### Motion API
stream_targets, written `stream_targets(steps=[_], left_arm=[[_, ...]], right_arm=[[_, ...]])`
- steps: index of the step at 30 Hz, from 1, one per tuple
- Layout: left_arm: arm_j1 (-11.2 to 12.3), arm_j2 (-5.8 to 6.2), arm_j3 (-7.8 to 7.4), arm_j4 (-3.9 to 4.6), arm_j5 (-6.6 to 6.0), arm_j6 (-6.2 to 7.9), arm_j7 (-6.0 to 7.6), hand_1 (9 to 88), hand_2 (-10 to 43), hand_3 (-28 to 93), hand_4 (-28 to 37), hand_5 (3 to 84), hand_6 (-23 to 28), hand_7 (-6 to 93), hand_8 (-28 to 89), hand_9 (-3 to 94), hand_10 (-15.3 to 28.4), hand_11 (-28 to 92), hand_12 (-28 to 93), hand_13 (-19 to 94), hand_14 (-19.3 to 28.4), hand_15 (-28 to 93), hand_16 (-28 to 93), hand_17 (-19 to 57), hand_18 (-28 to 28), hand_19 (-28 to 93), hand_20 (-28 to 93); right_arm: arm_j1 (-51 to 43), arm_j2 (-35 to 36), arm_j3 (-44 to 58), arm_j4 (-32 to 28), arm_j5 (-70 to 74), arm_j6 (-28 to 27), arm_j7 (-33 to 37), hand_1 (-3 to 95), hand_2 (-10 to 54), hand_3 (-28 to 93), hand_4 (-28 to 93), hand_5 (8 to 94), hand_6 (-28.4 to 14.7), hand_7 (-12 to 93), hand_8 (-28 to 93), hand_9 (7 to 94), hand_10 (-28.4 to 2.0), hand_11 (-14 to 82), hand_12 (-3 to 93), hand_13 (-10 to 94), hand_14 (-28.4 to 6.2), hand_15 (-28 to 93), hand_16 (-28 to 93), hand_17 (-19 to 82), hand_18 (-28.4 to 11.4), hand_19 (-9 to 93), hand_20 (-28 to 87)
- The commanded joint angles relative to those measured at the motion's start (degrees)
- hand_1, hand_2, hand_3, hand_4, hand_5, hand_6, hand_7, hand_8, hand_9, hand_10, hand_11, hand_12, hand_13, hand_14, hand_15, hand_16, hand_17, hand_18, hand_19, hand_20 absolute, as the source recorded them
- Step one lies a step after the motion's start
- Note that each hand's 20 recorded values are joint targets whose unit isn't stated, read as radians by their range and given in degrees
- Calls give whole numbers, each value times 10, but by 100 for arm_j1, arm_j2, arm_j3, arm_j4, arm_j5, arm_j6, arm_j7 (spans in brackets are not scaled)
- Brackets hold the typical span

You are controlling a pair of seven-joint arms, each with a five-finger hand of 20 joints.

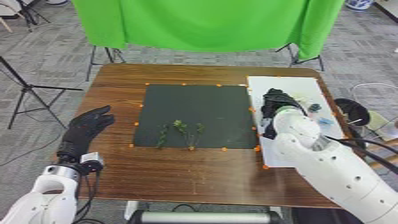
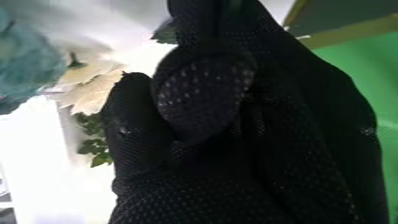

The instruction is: Arrange flowers

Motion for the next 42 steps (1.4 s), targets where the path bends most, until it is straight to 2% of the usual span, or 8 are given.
stream_targets(steps=[1, 6, 11, 20, 29, 35, 36, 42], left_arm=[[7, -41, 32, 16, -15, -46, -42, 276, -95, 702, -211, 481, 22, 156, -73, 480, 126, 208, 139, 372, 156, 183, 12, 64, 123, 110, 185], [6, -32, 30, 16, -17, -46, -51, 277, -95, 703, -210, 481, 22, 157, -73, 479, 126, 208, 138, 371, 156, 183, 12, 64, 123, 110, 185], [17, -10, 11, 9, -33, -32, -43, 278, -95, 703, -210, 481, 21, 157, -73, 478, 126, 209, 139, 371, 156, 183, 12, 64, 123, 110, 185], [2, 32, 19, 5, -14, -51, -67, 279, -95, 702, -210, 481, 22, 158, -73, 478, 126, 208, 138, 371, 156, 183, 12, 63, 123, 111, 185], [113, 33, -64, -51, -20, -24, -76, 280, -95, 702, -210, 481, 22, 158, -73, 478, 126, 208, 138, 372, 155, 183, 11, 64, 123, 110, 184], [79, 34, -45, -40, -10, -44, -77, 279, -95, 703, -210, 481, 21, 158, -74, 478, 126, 208, 139, 371, 156, 184, 12, 63, 123, 111, 185], [129, 21, -72, -64, -16, -24, -64, 279, -95, 703, -210, 481, 22, 158, -74, 478, 126, 208, 138, 371, 156, 184, 12, 63, 123, 111, 185], [139, 18, -96, -53, -22, -36, -70, 278, -95, 704, -210, 481, 22, 157, -73, 477, 126, 207, 138, 372, 155, 184, 12, 63, 123, 110, 185]], right_arm=[[-305, 117, -334, 181, 18, 1405, -436, 581, -94, 678, 61, 784, -32, 221, 150, 915, -109, 144, 385, 937, -3, 535, 261, 721, -54, 863, 437], [-319, 187, -422, 153, -178, 2052, -565, 575, -95, 681, 80, 790, -35, 233, 144, 918, -108, 152, 401, 937, -3, 537, 268, 722, -53, 862, 448], [-231, 258, -427, -24, -489, 2225, -635, 572, -95, 683, 88, 795, -36, 241, 139, 923, -110, 154, 405, 937, -2, 544, 268, 723, -55, 864, 455], [-75, 363, -324, -701, -615, 2080, -663, 569, -95, 681, 99, 798, -34, 243, 134, 925, -112, 155, 403, 937, -2, 548, 267, 727, -55, 866, 456], [-288, 162, -297, -1476, -637, 1905, -593, 572, -95, 672, 110, 803, -35, 237, 135, 928, -113, 155, 398, 937, -1, 551, 263, 731, -51, 867, 450], [-530, -88, -330, -1568, -745, 1891, -552, 573, -95, 668, 116, 805, -36, 233, 137, 930, -113, 155, 395, 937, 0, 555, 259, 734, -49, 867, 446], [-578, -140, -330, -1552, -737, 1874, -557, 572, -95, 668, 118, 805, -36, 232, 138, 931, -113, 155, 395, 937, -1, 555, 258, 735, -48, 867, 445], [-843, -303, -412, -1488, -801, 1774, -523, 572, -95, 664, 124, 806, -36, 230, 141, 933, -112, 155, 391, 937, -1, 561, 254, 740, -44, 864, 442]])
